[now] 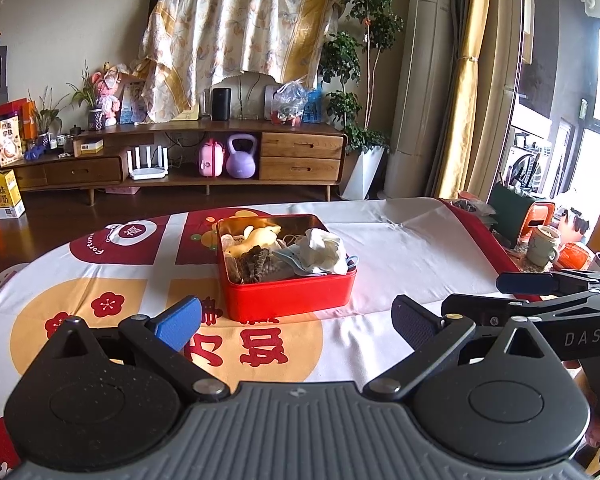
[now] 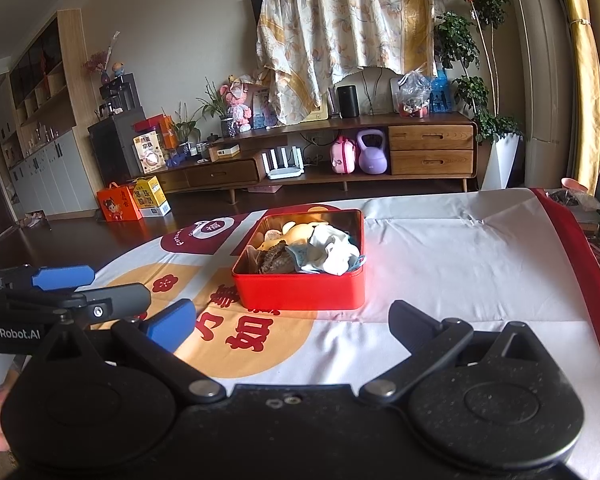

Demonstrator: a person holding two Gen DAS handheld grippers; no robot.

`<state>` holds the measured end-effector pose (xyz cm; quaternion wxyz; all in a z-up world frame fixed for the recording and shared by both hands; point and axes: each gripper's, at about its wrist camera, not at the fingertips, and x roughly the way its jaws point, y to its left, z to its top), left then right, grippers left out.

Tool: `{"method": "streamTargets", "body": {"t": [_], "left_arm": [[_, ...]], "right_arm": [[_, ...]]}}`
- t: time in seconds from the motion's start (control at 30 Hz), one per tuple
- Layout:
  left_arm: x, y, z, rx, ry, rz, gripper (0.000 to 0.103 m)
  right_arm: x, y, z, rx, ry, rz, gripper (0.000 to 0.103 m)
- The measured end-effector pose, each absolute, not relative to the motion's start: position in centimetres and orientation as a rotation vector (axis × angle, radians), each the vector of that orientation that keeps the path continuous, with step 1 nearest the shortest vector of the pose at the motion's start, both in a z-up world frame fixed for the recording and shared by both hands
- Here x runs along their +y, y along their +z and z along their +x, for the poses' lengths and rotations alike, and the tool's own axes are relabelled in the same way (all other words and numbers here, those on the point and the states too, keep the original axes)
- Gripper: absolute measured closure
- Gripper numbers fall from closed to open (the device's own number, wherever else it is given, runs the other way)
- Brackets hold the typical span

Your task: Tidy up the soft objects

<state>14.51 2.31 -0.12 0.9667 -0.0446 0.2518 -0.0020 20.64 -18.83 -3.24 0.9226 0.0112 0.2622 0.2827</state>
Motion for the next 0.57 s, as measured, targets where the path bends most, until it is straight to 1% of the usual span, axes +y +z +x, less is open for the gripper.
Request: {"method": "streamTargets", "body": {"t": [0.57], "left_arm": [[2.17,-0.11,14.46,0.516,-0.012,-0.103,0.001]], "right_arm": [[-18.5,-3.39,20.1,0.54,0.578,0.021,0.0]]}}
